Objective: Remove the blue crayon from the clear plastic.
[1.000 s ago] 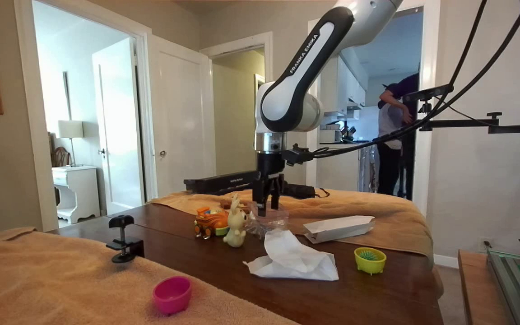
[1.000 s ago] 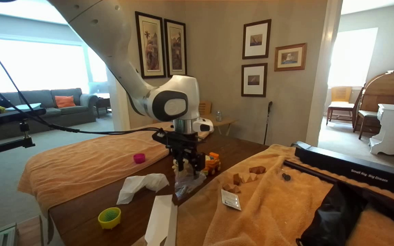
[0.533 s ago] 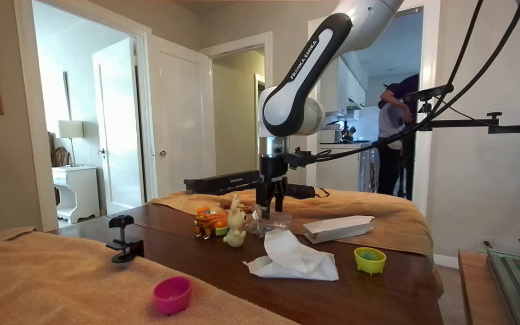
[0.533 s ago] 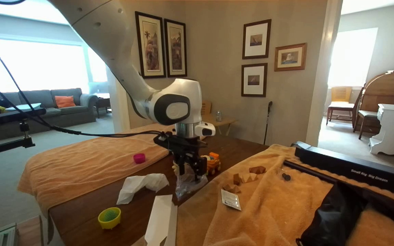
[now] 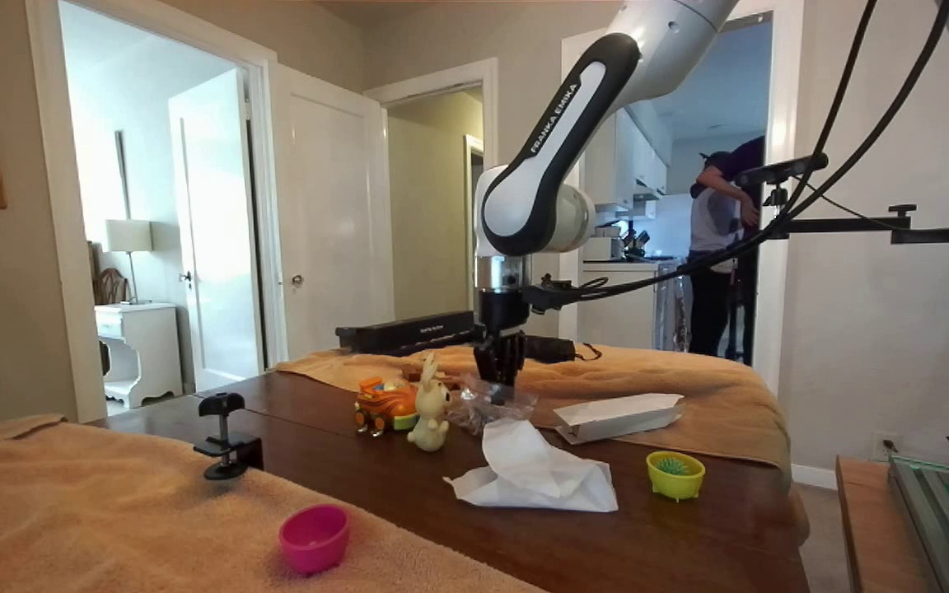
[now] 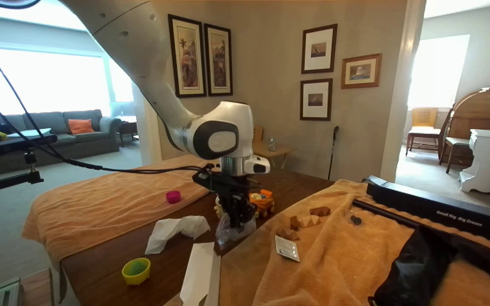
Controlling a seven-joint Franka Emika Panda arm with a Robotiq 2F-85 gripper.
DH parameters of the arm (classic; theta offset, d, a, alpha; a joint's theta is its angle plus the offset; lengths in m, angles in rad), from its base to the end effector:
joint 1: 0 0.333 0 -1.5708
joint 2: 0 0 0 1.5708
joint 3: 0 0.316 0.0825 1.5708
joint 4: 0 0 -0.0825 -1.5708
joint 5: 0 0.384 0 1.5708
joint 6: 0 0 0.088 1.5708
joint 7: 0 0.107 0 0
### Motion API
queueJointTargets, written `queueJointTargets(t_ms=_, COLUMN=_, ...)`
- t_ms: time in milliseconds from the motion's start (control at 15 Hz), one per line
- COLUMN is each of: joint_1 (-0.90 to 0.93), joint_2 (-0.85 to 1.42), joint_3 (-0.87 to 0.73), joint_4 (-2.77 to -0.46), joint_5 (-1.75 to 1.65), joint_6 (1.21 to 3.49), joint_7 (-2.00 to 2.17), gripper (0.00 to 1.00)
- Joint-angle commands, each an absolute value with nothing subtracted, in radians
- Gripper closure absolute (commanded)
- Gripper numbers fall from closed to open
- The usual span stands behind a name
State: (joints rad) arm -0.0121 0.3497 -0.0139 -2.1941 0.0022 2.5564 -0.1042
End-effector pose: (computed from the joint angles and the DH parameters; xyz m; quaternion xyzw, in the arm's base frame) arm 0.5592 -0.0146 0.2248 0.9992 0.0386 0.0062 0.0022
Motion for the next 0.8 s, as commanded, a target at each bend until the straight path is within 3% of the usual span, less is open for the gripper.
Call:
queueJointTargets(t_ms=0, joint_1=-0.013, joint_2=0.361, joint_3=-0.016, joint_4=-2.183, joint_5=-0.009, joint_6=2.567, joint_7=-0.077, gripper=0.93)
queueJointTargets(t_ms=267, joint_1=-0.014, joint_2=0.37, joint_3=-0.014, joint_4=-2.177, joint_5=-0.003, joint_6=2.58, joint_7=-0.069, gripper=0.52)
queueJointTargets(t_ms=400, joint_1=-0.012, joint_2=0.373, joint_3=-0.015, joint_4=-2.175, joint_5=-0.004, joint_6=2.586, joint_7=-0.061, gripper=0.43)
queueJointTargets(t_ms=533, joint_1=-0.011, joint_2=0.378, joint_3=-0.017, joint_4=-2.172, joint_5=-0.005, joint_6=2.594, joint_7=-0.053, gripper=0.45)
queueJointTargets(t_ms=733, joint_1=-0.007, joint_2=0.387, joint_3=-0.021, joint_4=-2.166, joint_5=-0.008, joint_6=2.61, joint_7=-0.033, gripper=0.64)
